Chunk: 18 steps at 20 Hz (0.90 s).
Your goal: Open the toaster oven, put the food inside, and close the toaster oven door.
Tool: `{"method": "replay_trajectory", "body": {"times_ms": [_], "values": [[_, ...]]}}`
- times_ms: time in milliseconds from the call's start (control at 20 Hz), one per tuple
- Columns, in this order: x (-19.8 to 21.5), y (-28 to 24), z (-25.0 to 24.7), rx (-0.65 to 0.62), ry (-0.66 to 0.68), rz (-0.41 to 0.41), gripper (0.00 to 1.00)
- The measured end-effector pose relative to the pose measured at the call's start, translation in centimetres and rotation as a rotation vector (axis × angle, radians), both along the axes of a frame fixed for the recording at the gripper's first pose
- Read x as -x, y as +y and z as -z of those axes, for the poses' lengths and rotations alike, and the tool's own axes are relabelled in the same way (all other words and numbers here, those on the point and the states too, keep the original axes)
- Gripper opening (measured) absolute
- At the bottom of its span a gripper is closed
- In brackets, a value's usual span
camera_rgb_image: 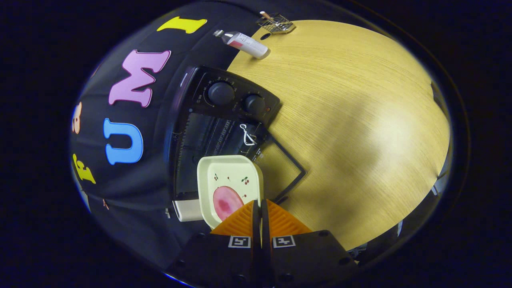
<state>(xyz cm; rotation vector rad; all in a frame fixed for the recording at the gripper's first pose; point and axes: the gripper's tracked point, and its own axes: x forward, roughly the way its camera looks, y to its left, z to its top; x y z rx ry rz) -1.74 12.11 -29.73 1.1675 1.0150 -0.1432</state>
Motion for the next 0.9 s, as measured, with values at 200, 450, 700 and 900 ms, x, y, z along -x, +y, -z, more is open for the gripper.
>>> {"method": "replay_trajectory", "body": {"times_ms": [200,450,700,900], "values": [[-2.1,2.5,-0.4,-0.023,0.009,0.082,0.06],[-4.5,4.1,0.6,-0.028,0.043,0.204,0.06],[-7.4,4.5,1.5,-0.036,0.071,0.371,0.05],[-9.4,5.3,2.3,-0.034,0.104,0.447,0.06]]}}
